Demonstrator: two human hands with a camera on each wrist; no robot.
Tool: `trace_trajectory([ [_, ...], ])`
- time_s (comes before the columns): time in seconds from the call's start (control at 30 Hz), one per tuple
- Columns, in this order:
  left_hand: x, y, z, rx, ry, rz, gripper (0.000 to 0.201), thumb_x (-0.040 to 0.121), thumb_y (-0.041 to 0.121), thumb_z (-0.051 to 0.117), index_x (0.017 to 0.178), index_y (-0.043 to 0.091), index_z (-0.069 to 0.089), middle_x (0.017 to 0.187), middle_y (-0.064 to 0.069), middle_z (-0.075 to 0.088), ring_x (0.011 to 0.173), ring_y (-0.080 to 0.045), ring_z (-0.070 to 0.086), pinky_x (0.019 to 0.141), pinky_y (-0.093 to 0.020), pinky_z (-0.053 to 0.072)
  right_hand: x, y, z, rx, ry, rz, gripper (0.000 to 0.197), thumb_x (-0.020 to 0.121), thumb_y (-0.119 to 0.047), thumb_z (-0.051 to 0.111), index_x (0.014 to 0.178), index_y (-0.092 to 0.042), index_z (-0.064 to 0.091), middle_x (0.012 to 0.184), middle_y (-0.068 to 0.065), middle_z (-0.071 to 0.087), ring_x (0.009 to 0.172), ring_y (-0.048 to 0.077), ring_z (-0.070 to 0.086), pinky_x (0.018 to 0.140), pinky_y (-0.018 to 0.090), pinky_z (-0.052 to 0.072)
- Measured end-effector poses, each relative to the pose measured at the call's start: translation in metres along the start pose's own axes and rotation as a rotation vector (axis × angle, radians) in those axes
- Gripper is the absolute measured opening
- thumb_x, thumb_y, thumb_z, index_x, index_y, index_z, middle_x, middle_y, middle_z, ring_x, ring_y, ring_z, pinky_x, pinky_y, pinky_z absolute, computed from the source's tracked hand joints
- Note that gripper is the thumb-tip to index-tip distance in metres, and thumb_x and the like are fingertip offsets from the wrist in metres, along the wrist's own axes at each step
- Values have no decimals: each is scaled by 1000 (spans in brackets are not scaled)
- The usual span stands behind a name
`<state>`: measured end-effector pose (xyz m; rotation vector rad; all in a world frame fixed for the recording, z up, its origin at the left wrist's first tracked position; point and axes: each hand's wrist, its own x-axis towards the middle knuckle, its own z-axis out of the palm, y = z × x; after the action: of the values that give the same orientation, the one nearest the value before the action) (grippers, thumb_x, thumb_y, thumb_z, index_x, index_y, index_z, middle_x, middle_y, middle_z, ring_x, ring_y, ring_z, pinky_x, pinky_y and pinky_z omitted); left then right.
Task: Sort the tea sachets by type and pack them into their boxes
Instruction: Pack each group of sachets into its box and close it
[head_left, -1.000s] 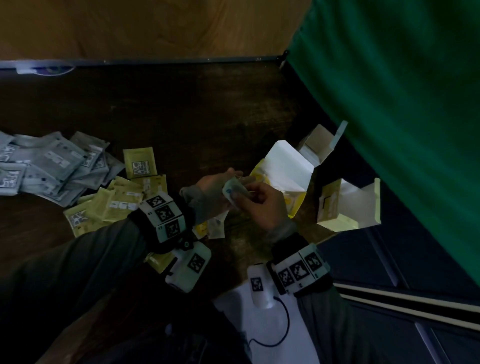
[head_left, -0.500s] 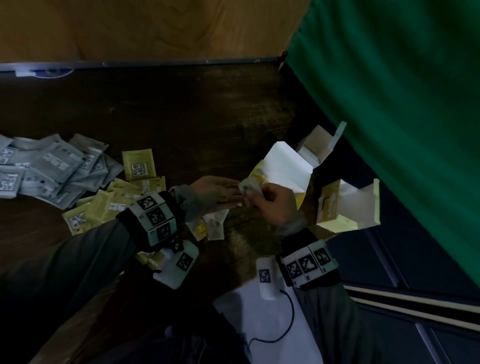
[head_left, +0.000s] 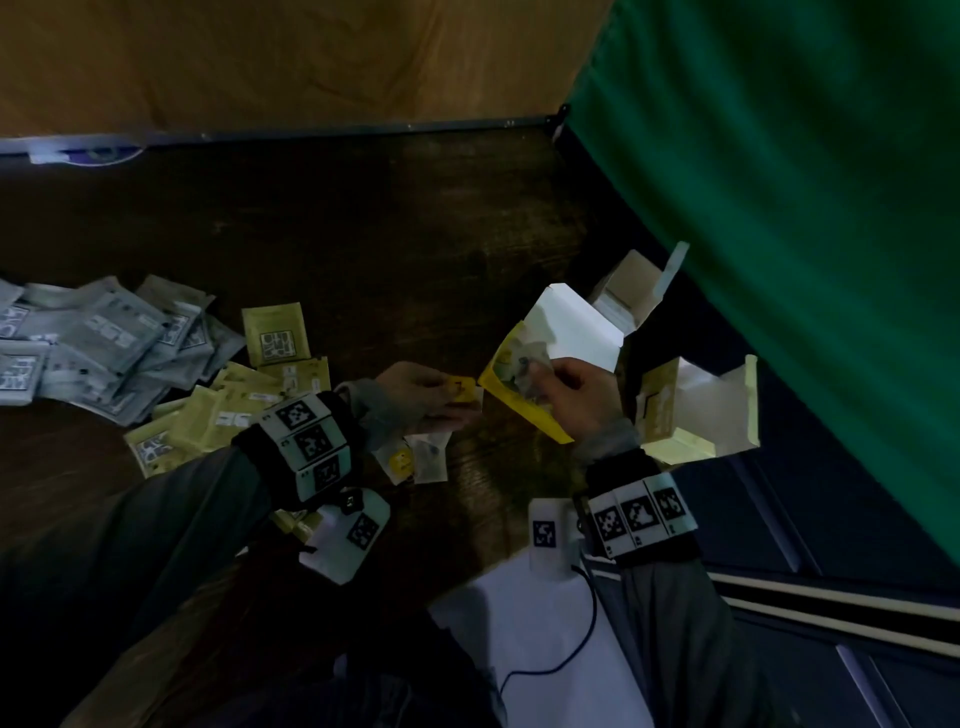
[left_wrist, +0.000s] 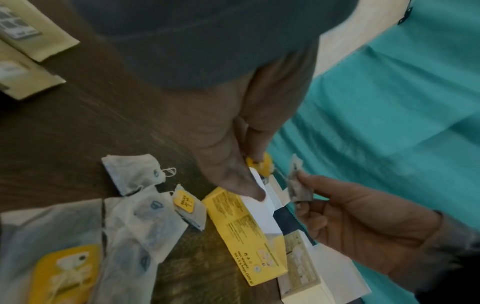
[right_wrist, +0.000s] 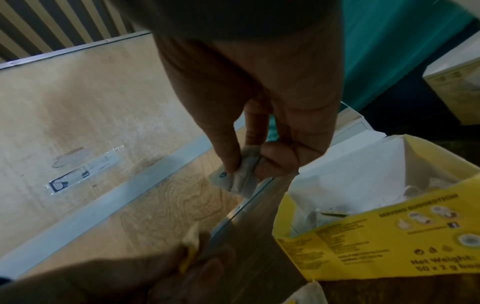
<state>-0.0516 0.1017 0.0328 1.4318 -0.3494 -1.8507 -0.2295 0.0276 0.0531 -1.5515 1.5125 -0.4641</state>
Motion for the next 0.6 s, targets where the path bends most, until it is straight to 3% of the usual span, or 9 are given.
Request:
trace_trajectory([
  [0.1, 0, 3, 6, 102, 61, 59, 14, 94, 16, 52, 91, 15, 65, 81, -1, 70, 79, -9, 64, 77, -24, 51, -2, 4, 2, -5, -36, 6, 22, 86, -32, 65, 67, -21, 66, 67, -5, 66, 62, 6, 56, 57, 19, 40],
  [0.2, 0, 6, 12, 116, 92, 119, 14, 93, 19, 53, 87, 23, 65, 84, 0, 62, 78, -9, 56, 70, -22, 47, -1, 13, 9, -12, -7, 8, 16, 84, -33, 67, 86, -17, 70, 85, 5, 71, 78, 17, 64, 66, 30, 49],
  [0.33, 1, 6, 20, 90, 124, 206, 18, 88, 9, 59, 105, 6, 66, 82, -1, 65, 77, -12, 61, 73, -21, 54, -6, 14, 17, 42, -51, 32, 32, 83, -32, 69, 109, -12, 66, 98, 7, 71, 89, 20, 68, 79, 34, 57],
  [0.4, 2, 4, 21, 50, 149, 226, 9, 85, 6, 62, 93, 7, 66, 72, 0, 69, 69, -10, 65, 70, -21, 55, -9, 9, 19, 135, -101, 41, 25, 86, -22, 67, 107, -8, 66, 100, 10, 70, 93, 22, 67, 84, 36, 56],
  [0.5, 3, 5, 19, 33, 164, 213, 8, 82, 5, 66, 80, 11, 62, 55, 5, 69, 53, -3, 65, 61, -19, 56, -14, -1, 20, 242, -159, 55, 7, 90, -14, 60, 94, -13, 66, 90, 8, 69, 81, 15, 65, 78, 28, 54],
  [0.6, 3, 6, 20, 122, 177, 194, 10, 81, 8, 69, 78, 14, 62, 65, 2, 67, 49, -2, 62, 51, -14, 54, -16, -3, 22, 251, -187, 52, 15, 91, -20, 59, 98, -10, 68, 80, -3, 68, 72, 3, 64, 63, 14, 51],
])
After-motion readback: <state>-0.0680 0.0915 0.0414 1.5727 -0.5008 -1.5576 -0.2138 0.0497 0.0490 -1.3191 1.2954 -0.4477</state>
